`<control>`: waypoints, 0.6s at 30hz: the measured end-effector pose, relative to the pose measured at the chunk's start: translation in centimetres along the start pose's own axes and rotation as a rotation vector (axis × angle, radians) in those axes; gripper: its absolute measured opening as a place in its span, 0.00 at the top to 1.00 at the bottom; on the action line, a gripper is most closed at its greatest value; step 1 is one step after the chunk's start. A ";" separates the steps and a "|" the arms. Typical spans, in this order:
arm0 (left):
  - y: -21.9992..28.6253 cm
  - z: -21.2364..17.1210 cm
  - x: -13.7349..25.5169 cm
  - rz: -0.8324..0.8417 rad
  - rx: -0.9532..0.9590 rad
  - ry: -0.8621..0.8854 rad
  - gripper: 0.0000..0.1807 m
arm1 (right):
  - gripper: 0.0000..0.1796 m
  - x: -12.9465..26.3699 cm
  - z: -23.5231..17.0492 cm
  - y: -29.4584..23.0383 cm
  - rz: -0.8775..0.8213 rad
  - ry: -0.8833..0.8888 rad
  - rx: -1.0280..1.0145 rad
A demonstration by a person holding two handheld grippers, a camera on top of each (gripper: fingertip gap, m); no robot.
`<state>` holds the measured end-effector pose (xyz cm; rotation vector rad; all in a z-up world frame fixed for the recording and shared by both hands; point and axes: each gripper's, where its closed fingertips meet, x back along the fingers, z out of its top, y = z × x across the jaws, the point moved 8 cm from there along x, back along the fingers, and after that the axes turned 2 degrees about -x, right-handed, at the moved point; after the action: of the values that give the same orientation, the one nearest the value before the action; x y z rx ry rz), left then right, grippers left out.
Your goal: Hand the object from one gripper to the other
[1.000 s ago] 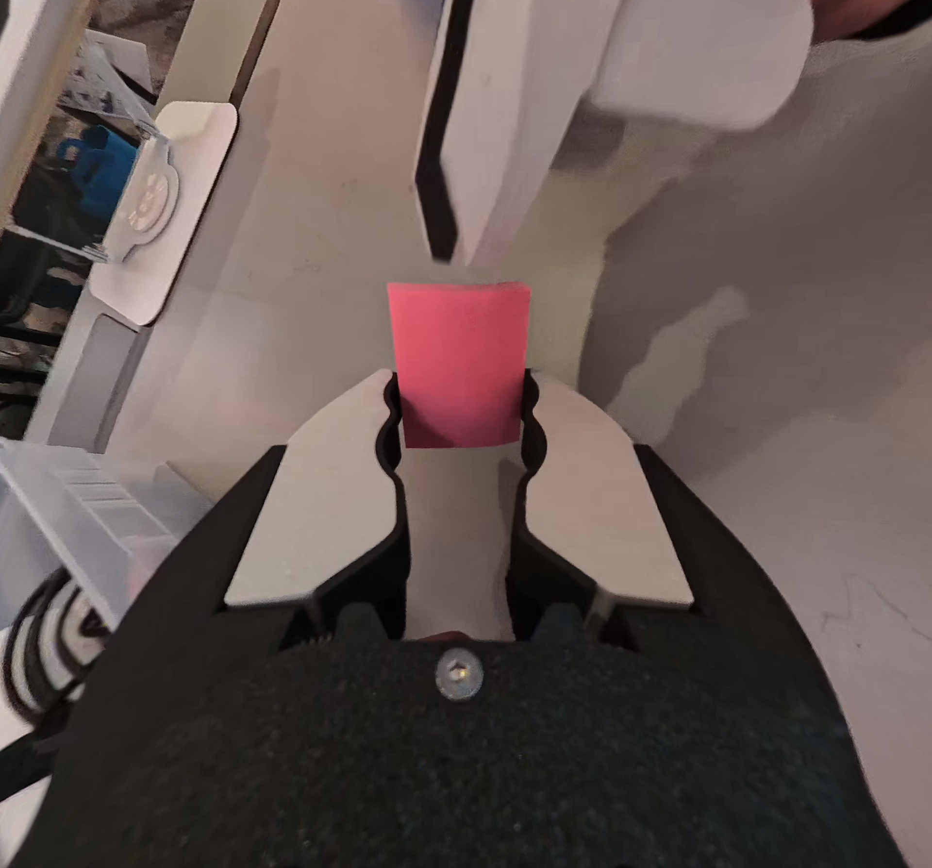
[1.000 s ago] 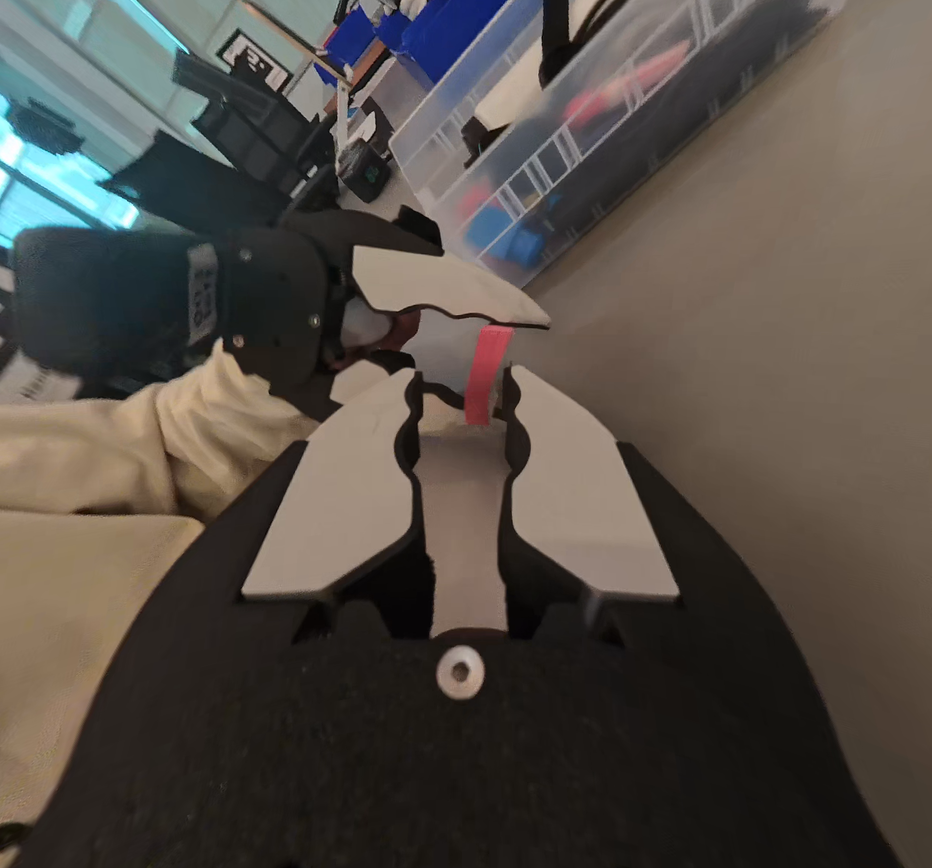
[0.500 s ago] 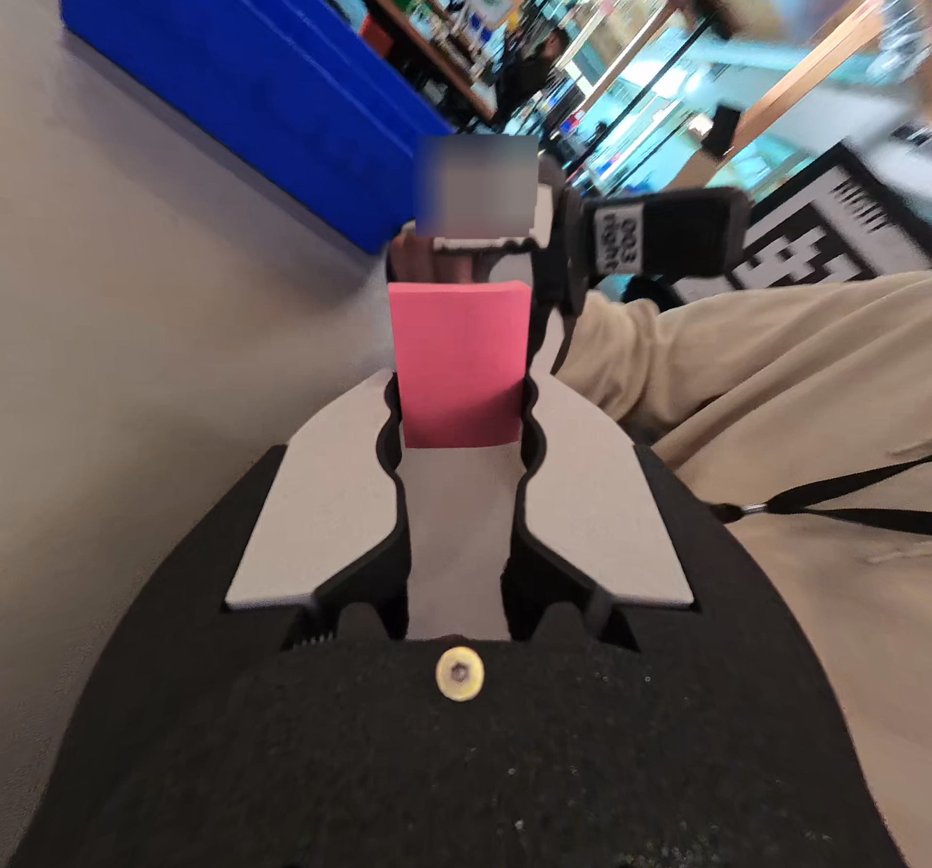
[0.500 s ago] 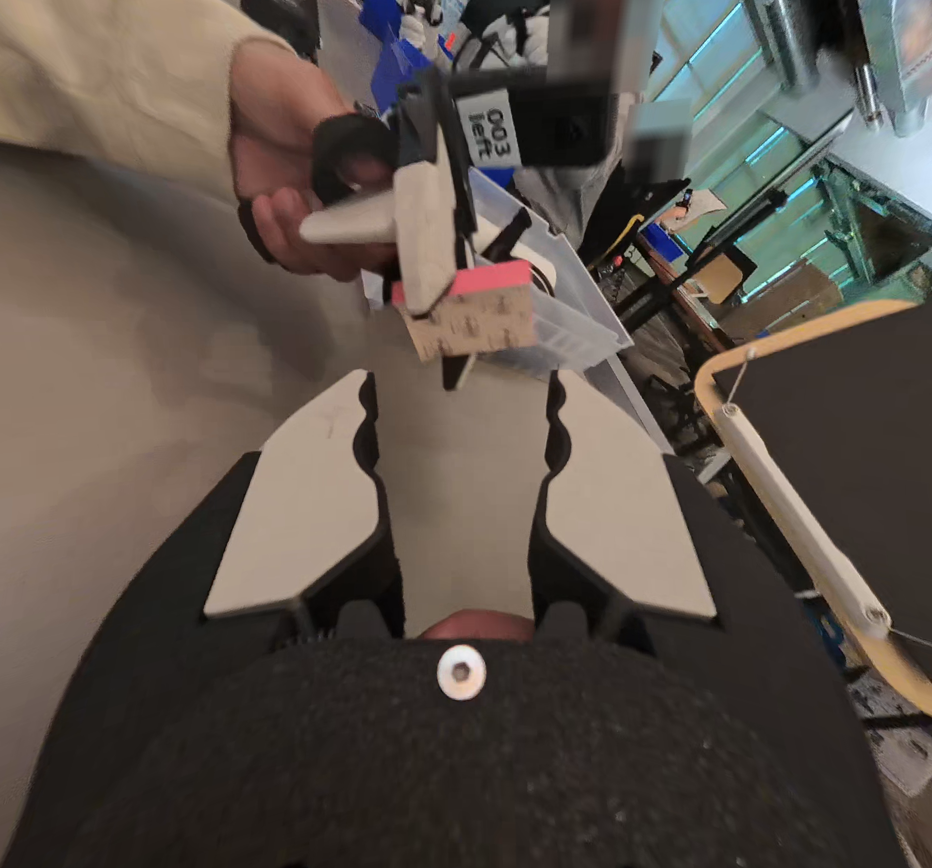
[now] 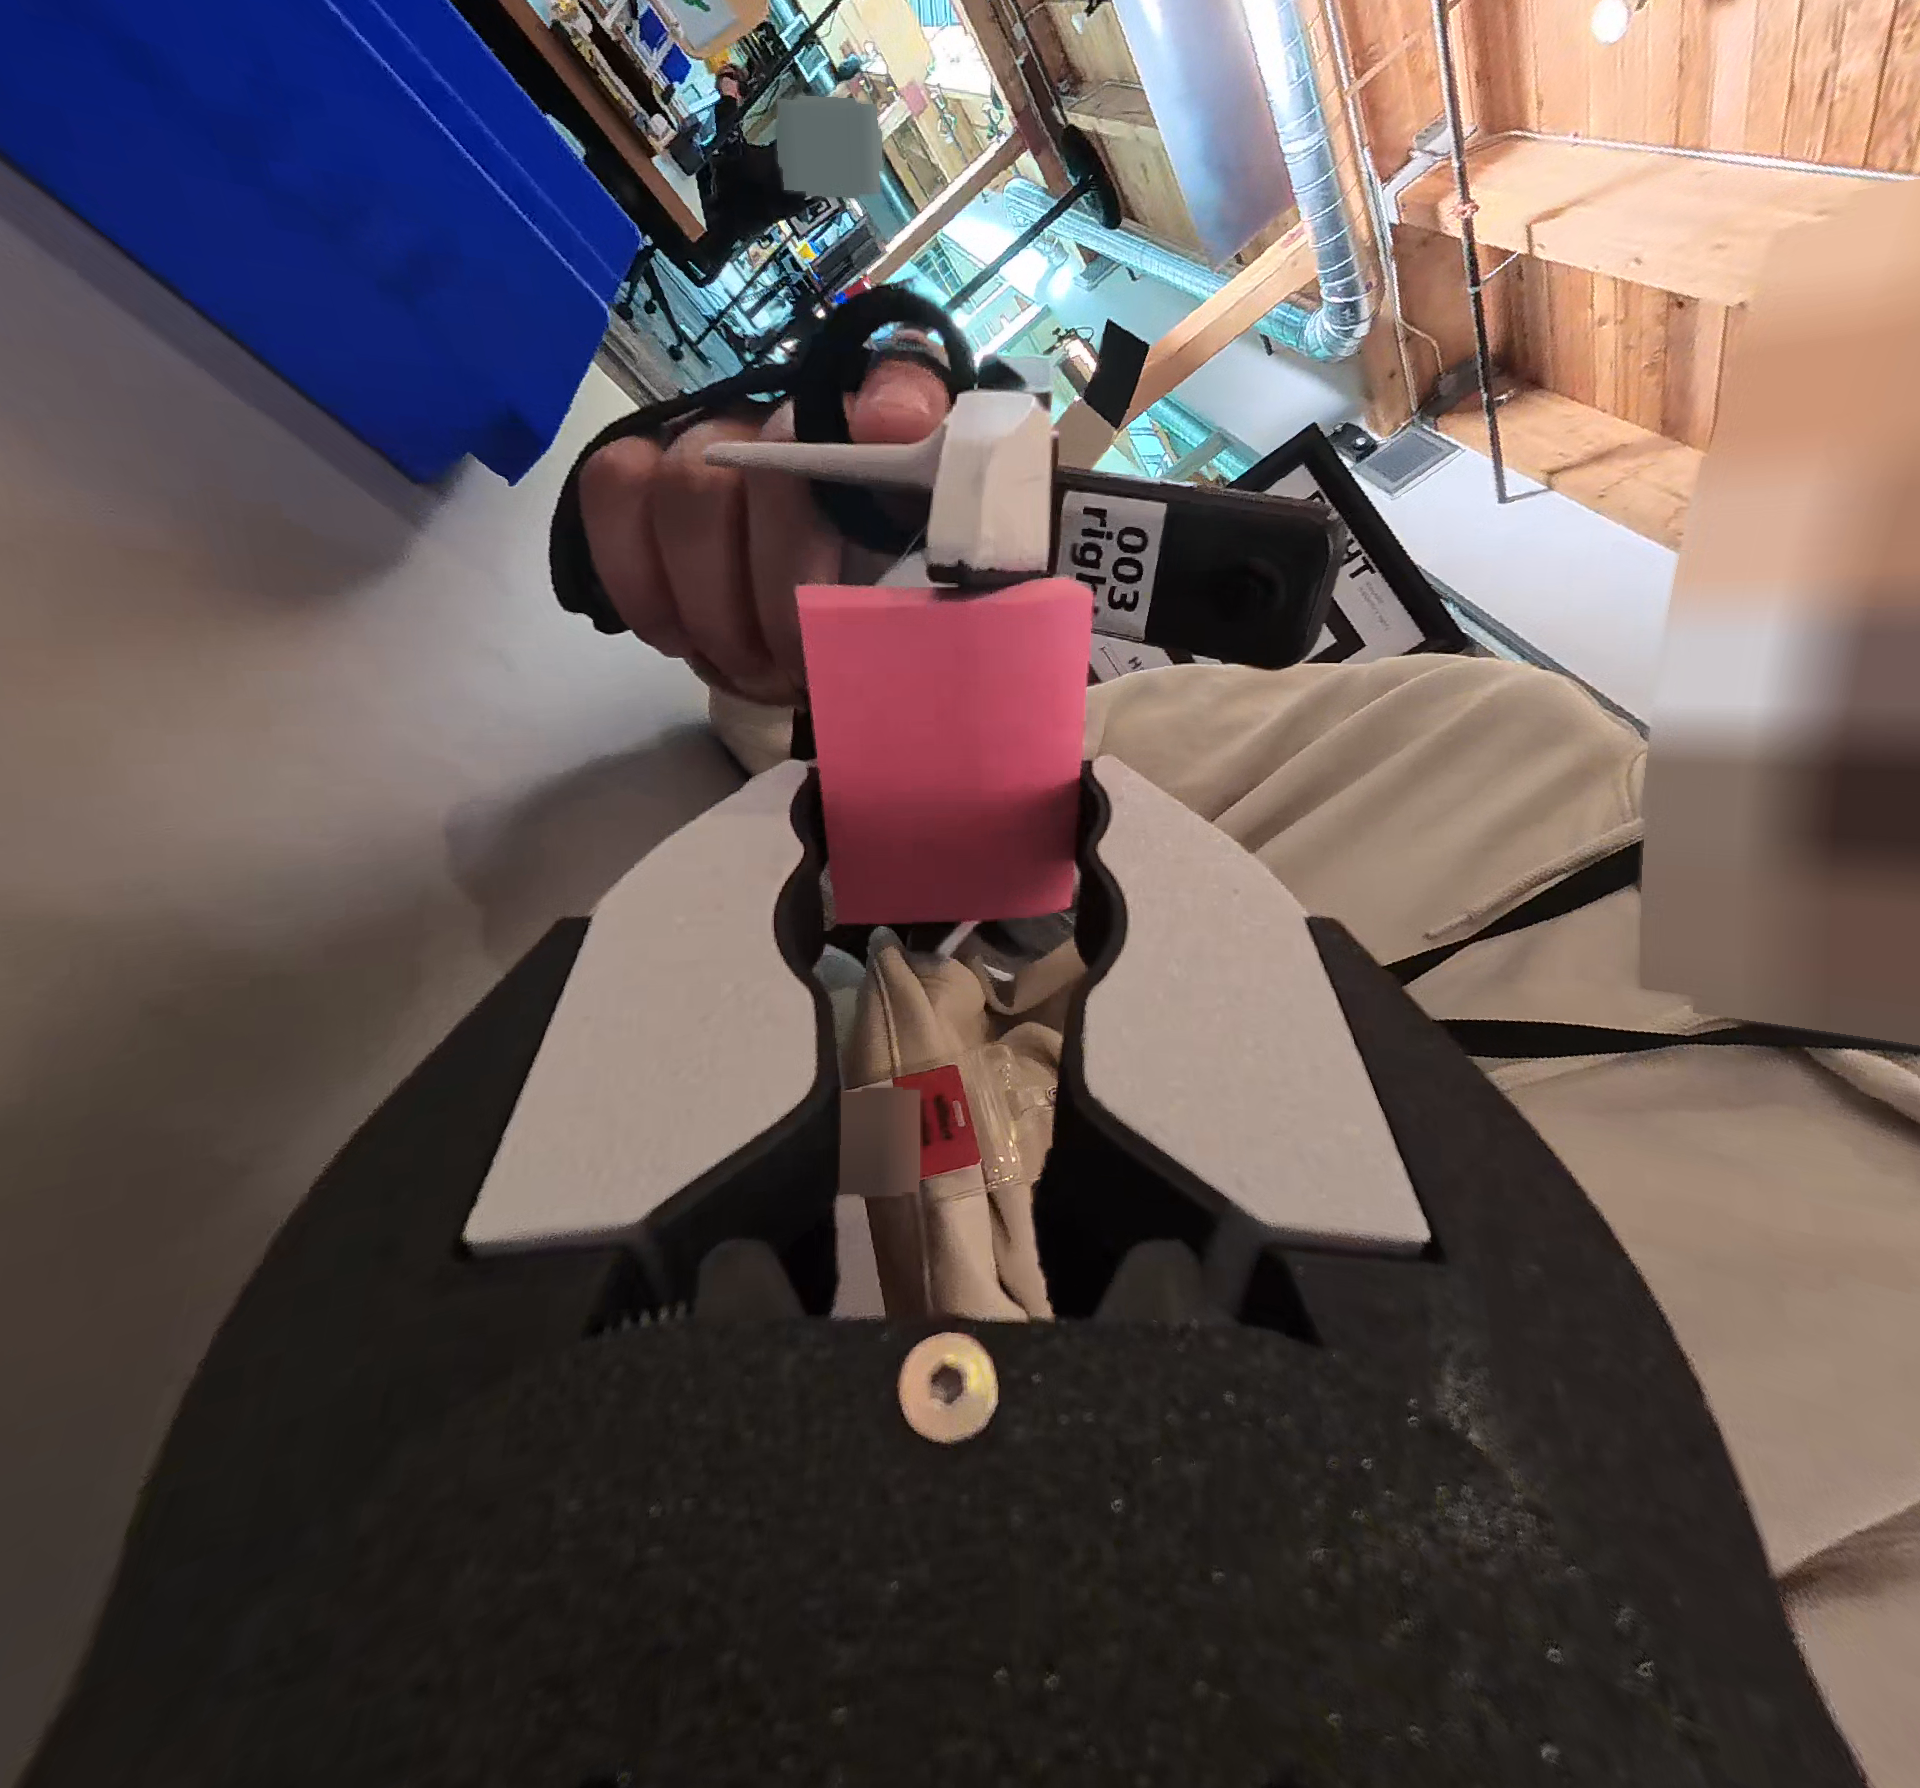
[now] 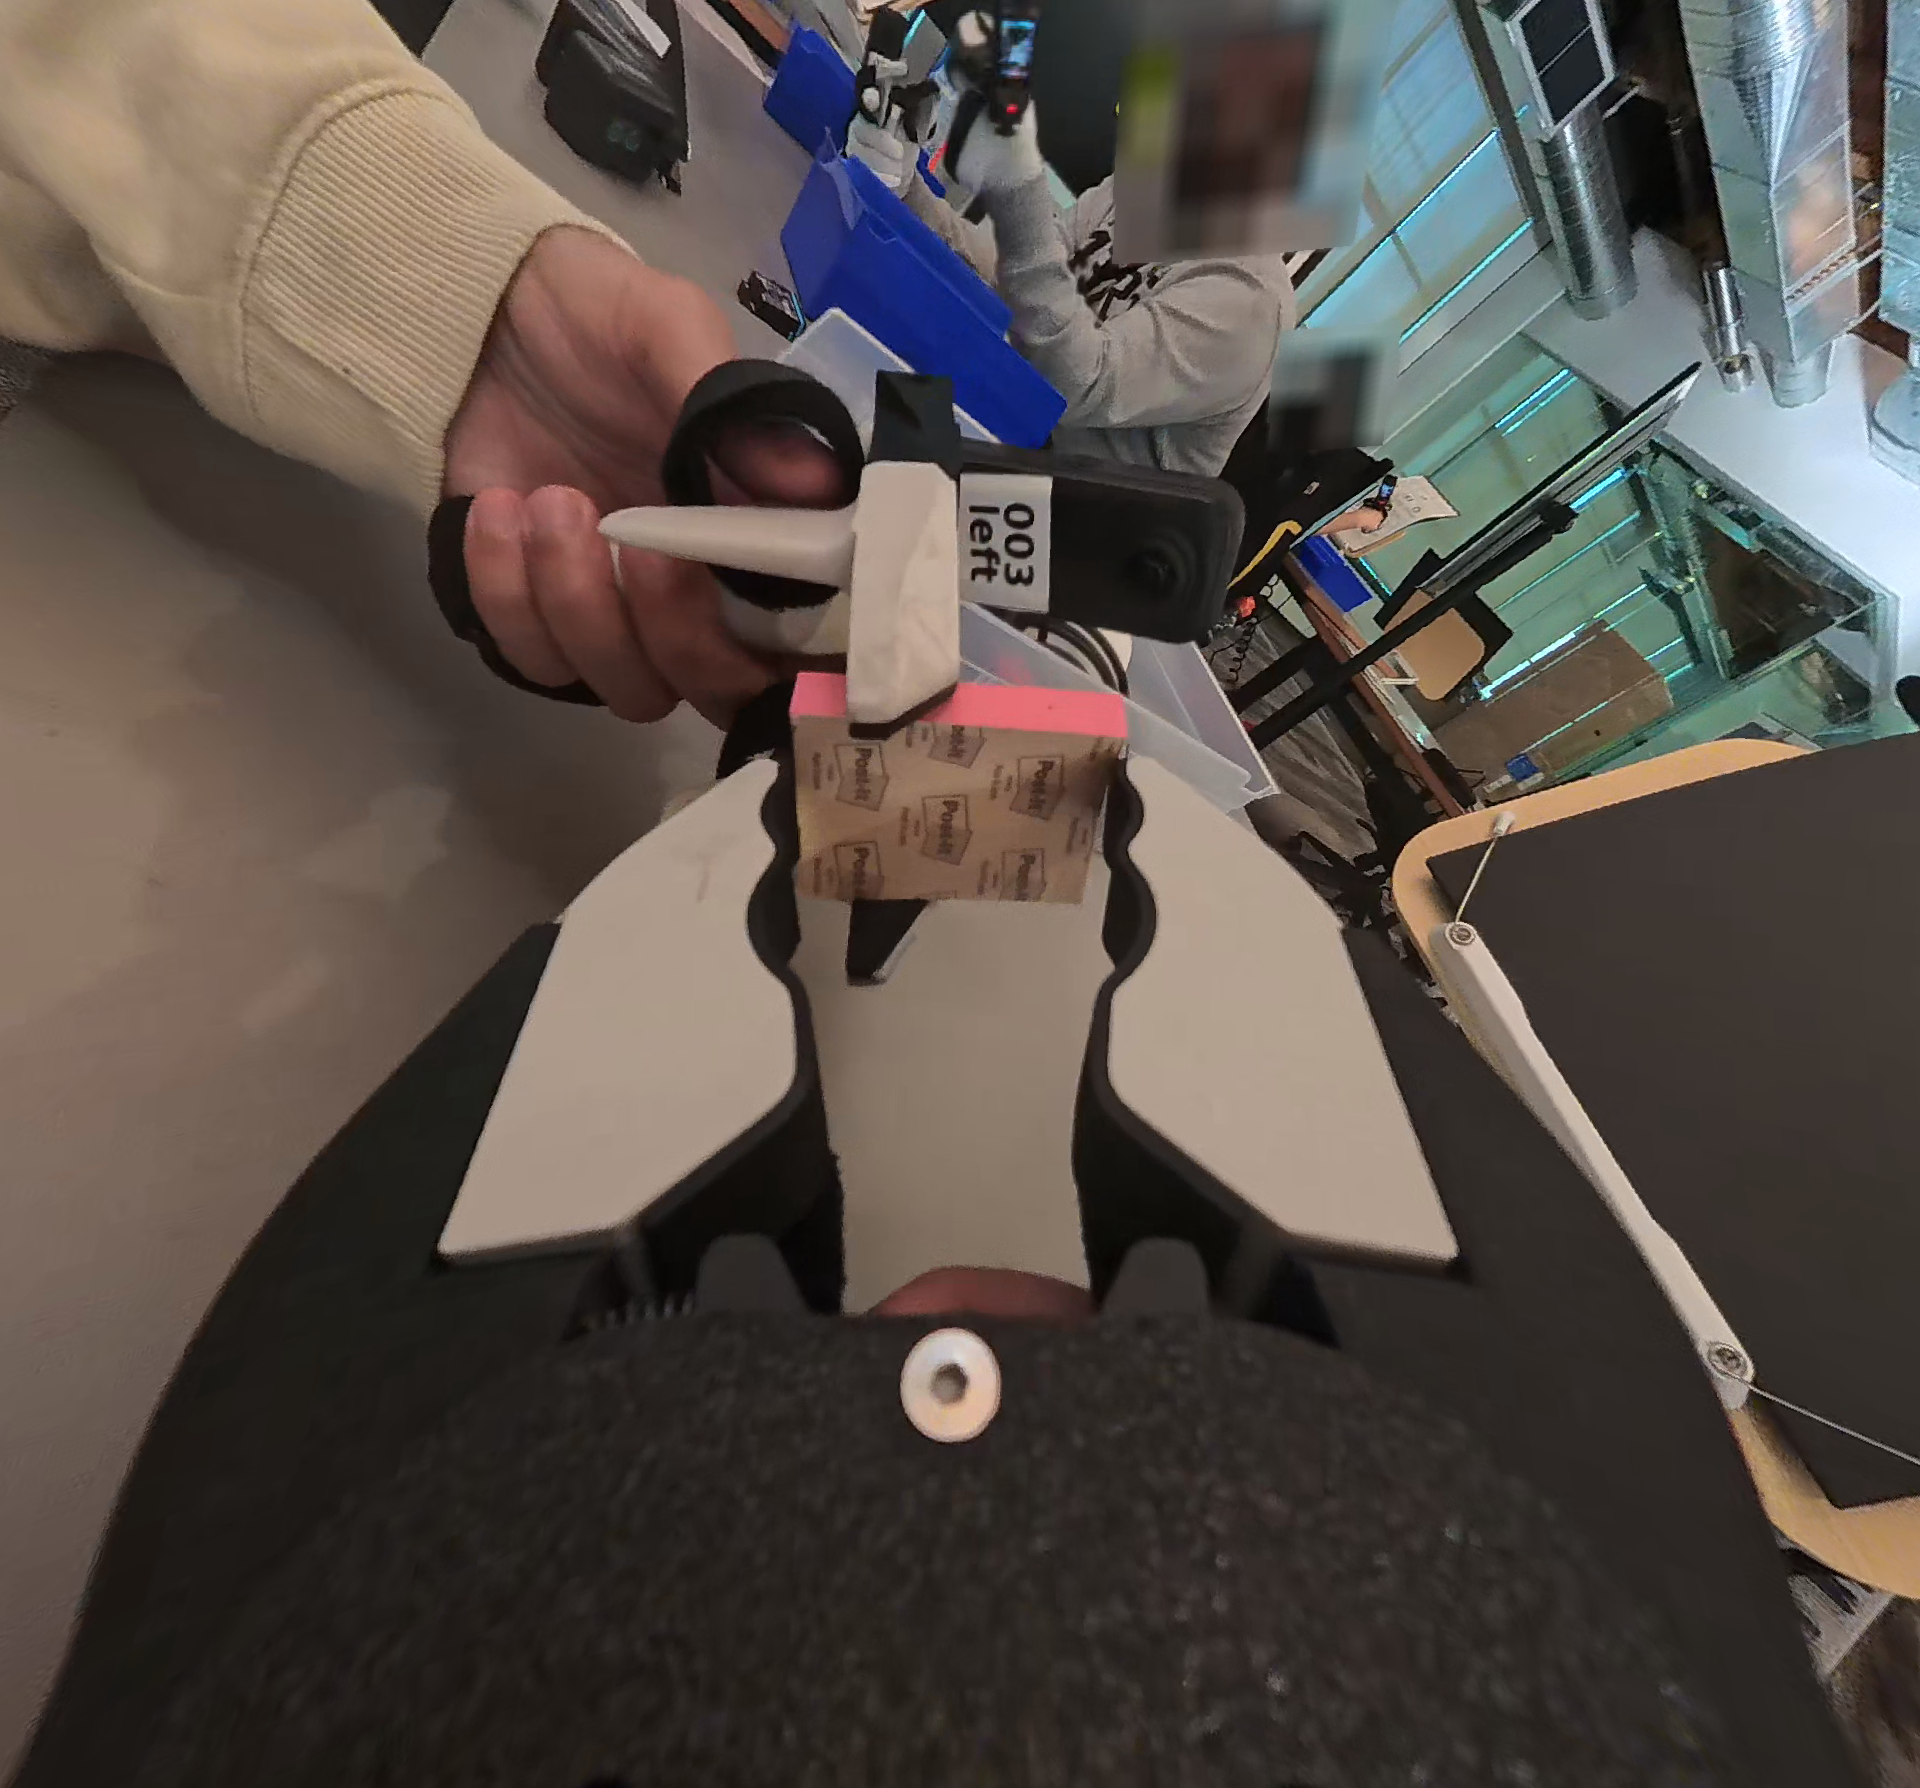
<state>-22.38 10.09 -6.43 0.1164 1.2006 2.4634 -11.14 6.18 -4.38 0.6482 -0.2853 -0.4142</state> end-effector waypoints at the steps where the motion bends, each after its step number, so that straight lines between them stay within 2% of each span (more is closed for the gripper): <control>1: 0.0 0.1 0.1 0.008 -0.006 0.002 0.75 | 0.69 0.0 0.0 0.0 -0.005 -0.008 0.006; 4: 0.2 0.4 1.4 0.112 -0.071 0.018 0.66 | 0.69 0.0 -0.2 0.2 -0.011 -0.039 0.008; 9: 1.5 0.5 4.9 0.545 -0.390 0.110 0.64 | 0.69 0.3 -1.3 1.2 -0.027 -0.111 -0.045; 12: 2.2 -1.6 6.3 0.775 -0.462 0.146 0.64 | 0.69 0.6 -2.3 2.0 -0.043 -0.168 -0.106; 14: 2.1 -3.4 6.7 0.934 -0.461 0.111 0.64 | 0.69 0.9 -2.7 2.8 -0.068 -0.205 -0.162; 16: 2.8 -4.5 6.5 0.984 -0.481 0.074 0.66 | 0.69 1.9 -2.4 4.8 -0.115 -0.251 -0.203; 18: 3.4 -5.2 6.0 0.996 -0.513 0.066 0.66 | 0.70 4.0 -1.6 8.4 -0.239 -0.307 -0.251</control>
<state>-30.24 6.68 -7.65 0.6120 0.5122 3.5616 -4.57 11.27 0.24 0.3711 -0.4408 -0.7684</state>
